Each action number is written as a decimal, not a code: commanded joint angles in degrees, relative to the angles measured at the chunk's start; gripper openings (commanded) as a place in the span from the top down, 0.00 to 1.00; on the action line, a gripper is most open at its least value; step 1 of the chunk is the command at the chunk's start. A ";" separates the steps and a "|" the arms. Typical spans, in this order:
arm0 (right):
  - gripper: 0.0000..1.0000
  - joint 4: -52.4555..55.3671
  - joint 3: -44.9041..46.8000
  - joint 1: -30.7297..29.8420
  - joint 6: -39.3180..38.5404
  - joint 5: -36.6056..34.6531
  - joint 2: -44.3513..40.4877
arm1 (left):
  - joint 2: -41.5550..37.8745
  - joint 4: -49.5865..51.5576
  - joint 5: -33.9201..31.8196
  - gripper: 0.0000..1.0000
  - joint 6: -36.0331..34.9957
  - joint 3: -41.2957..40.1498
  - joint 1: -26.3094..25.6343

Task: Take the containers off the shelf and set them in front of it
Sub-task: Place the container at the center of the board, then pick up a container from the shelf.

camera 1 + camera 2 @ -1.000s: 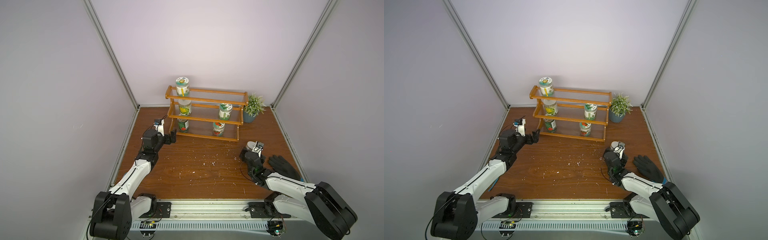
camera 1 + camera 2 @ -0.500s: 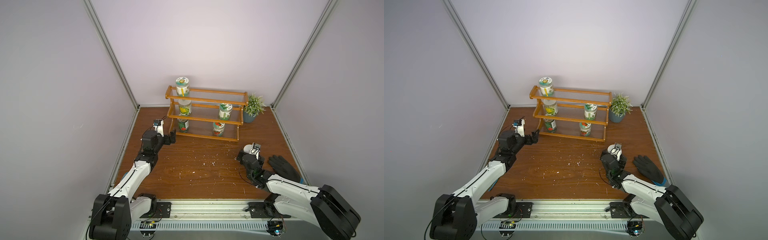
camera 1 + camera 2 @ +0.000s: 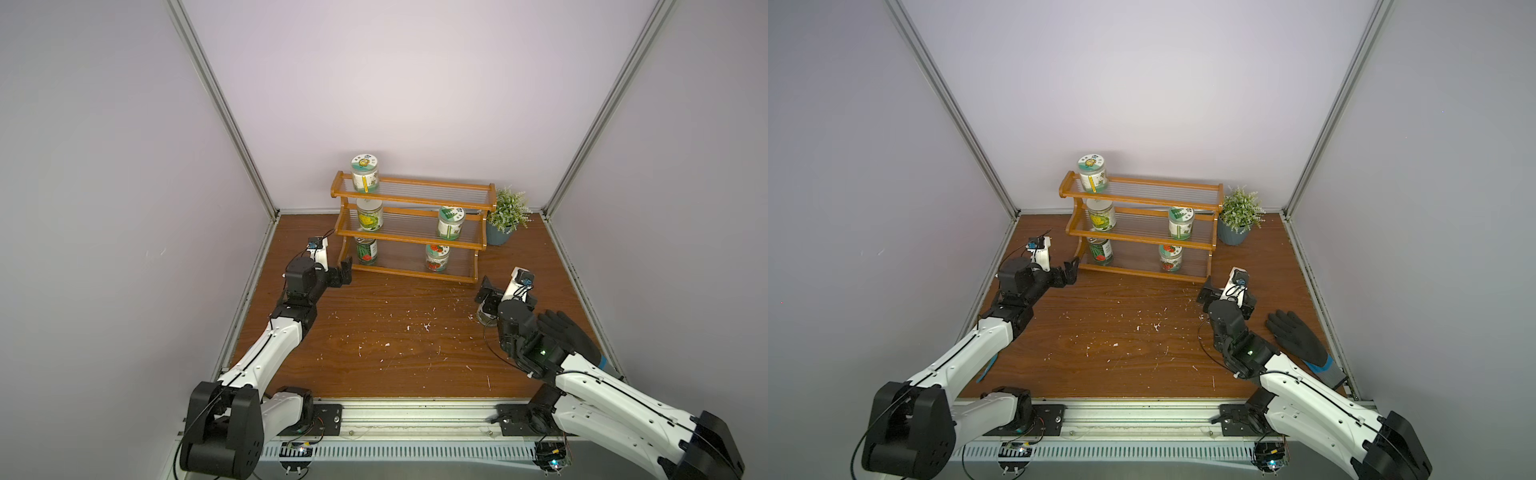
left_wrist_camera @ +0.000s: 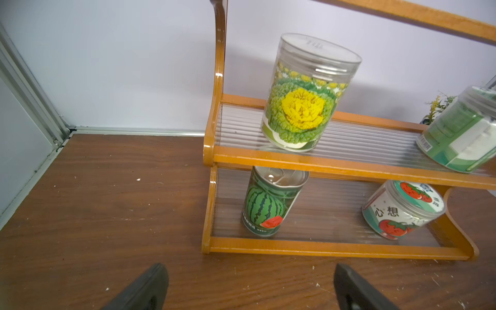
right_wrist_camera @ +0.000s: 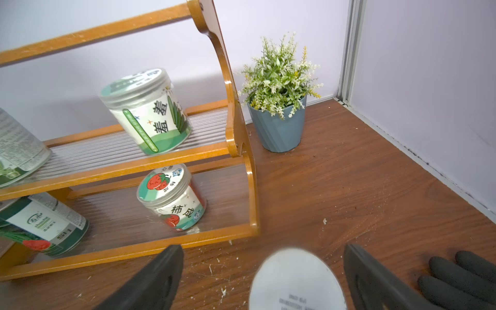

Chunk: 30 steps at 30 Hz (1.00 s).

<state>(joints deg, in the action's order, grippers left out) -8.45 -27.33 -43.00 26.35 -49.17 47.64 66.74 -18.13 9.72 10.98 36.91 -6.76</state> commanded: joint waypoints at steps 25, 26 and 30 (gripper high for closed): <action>0.01 -6.79 -9.13 -0.26 -10.75 6.76 7.56 | 26.57 -3.57 6.62 0.01 -7.47 42.15 -2.73; 0.01 -6.92 -9.22 -0.29 -10.74 6.72 7.72 | 27.05 -3.58 6.66 0.01 -7.55 43.03 -2.73; 0.01 -7.72 -9.32 -0.24 -10.91 6.84 8.13 | 29.25 -2.75 6.72 0.01 -8.15 46.27 -3.18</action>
<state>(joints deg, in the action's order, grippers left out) -13.43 -34.50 -43.00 16.27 -42.74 55.72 95.18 -19.55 15.27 4.05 80.47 -9.08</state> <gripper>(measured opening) 0.993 0.991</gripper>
